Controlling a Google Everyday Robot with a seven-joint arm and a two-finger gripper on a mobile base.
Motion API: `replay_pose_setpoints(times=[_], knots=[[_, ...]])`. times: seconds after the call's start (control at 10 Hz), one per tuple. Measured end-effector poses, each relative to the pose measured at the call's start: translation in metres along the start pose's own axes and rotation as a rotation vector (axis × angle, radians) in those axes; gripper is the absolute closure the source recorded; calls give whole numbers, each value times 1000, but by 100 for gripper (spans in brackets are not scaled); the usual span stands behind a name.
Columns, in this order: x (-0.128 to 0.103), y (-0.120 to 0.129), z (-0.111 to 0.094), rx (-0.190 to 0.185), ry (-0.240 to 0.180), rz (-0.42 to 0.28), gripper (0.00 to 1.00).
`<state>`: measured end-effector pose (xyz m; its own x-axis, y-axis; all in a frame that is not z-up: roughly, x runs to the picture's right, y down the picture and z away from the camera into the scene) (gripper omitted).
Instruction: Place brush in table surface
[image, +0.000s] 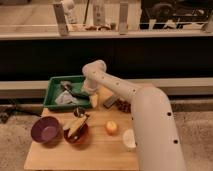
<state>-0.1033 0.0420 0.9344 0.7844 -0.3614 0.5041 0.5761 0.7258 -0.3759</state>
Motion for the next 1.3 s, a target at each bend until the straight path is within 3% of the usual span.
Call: replay_pose_setpoints(times=[0.2,0.4,0.6,0.8,1.0,1.3], knots=[[2,-2,3,1,-1,11,20],[-1,10,-11,10,7,25,20],[-10,19,-44,16,28,34,20],[-24,22,-90,16,66,33,20],[-39,8,-118,15,97,20,20],[-34,-33,-120,34,101,49,20]])
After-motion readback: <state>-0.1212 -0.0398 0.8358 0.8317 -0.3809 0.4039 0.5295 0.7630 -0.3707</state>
